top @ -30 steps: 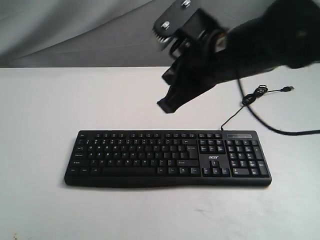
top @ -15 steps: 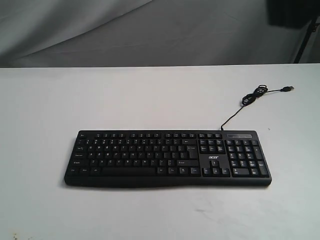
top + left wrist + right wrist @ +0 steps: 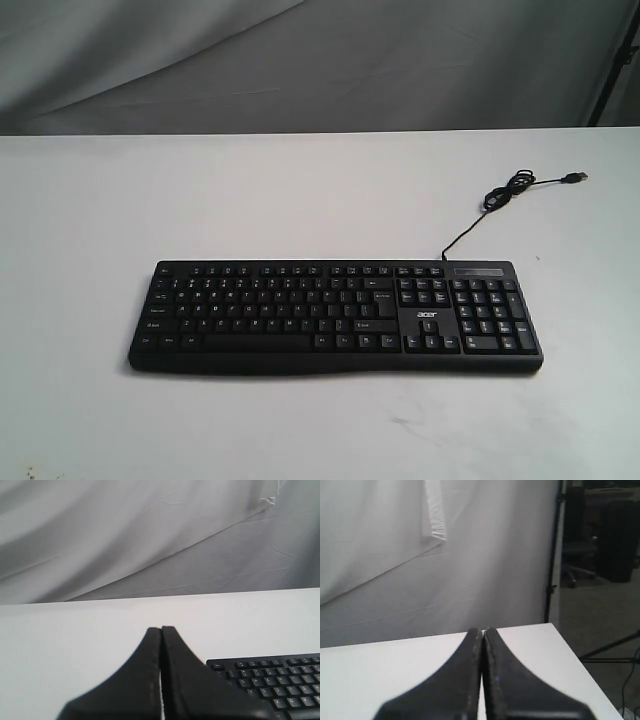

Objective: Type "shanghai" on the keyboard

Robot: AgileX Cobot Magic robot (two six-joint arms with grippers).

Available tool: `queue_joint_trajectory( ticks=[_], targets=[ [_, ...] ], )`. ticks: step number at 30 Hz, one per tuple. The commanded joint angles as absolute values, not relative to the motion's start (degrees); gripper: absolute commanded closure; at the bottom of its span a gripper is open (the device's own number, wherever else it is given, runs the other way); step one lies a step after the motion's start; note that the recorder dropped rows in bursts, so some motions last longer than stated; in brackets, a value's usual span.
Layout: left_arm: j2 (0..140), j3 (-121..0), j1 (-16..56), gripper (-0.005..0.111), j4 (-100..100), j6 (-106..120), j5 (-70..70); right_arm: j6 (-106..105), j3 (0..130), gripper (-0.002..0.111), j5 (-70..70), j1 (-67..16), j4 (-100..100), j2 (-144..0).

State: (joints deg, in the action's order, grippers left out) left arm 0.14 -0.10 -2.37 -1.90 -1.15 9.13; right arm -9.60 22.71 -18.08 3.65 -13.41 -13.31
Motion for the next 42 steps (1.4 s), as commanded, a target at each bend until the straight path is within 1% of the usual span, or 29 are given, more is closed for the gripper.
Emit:
queue_joint_trajectory(
  ticks=[1, 11, 16, 19, 24, 42],
  targets=[
    [0.0, 0.0, -2.0, 0.107, -1.9, -1.3, 8.8, -6.8, 16.2, 0.108, -17.7, 7.4, -14.1, -7.2],
    [0.0, 0.0, -2.0, 0.107, -1.9, -1.3, 8.8, -3.8, 8.0, 0.108, -18.7, 7.4, -11.9, 0.0],
    [0.0, 0.0, -2.0, 0.107, -1.9, -1.3, 8.8, -3.8, 5.0, 0.108, -18.9, 7.2, -6.9, 0.0],
    [0.0, 0.0, -2.0, 0.107, -1.9, -1.3, 8.8, -3.8, 3.4, 0.108, -18.9, 5.5, -4.4, 0.0],
    [0.0, 0.0, -2.0, 0.107, -1.9, -1.3, 8.8, -1.1, 0.2, 0.108, -18.7, 4.0, -4.3, 0.0],
    [0.0, 0.0, -2.0, 0.107, -1.9, -1.3, 8.8, -1.0, 0.0, 0.108, -19.5, 4.0, -3.4, 0.0]
  ],
)
